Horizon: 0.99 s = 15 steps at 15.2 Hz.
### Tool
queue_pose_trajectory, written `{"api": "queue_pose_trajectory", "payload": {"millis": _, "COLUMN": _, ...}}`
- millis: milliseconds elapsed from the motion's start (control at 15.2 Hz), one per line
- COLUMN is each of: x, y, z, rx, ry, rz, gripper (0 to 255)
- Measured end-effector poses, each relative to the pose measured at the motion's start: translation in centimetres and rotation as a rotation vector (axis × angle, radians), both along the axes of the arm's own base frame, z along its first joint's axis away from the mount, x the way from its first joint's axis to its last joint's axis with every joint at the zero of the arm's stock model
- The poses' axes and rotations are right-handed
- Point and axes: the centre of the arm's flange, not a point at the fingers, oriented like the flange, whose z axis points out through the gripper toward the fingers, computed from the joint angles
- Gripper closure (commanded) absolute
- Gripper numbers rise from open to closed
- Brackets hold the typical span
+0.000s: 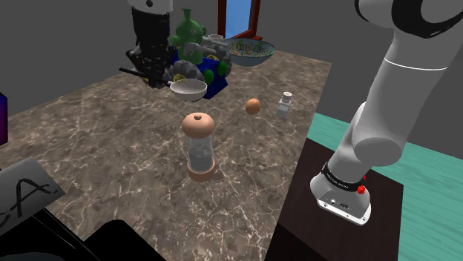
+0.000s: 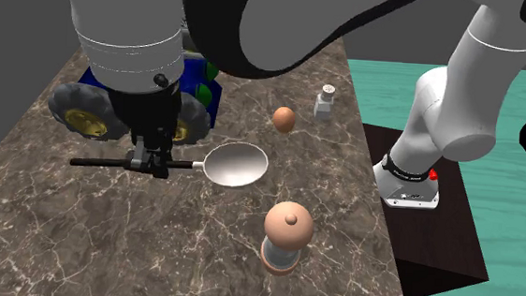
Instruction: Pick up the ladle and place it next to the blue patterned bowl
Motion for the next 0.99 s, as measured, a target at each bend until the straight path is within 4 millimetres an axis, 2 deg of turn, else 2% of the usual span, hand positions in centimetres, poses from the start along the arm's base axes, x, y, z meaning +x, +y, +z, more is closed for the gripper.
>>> {"api": "queue_pose_trajectory", "payload": {"millis": 858, "x": -3.5, "y": -16.1, "z": 0.0, "rx": -0.001, "ry": 0.0, "rz": 0.0, "gripper": 255}}
{"api": "queue_pose_trajectory", "payload": {"millis": 990, "x": -4.4, "y": -19.2, "z": 0.0, "rx": 0.0, "ry": 0.0, "rz": -0.001, "gripper": 255}}
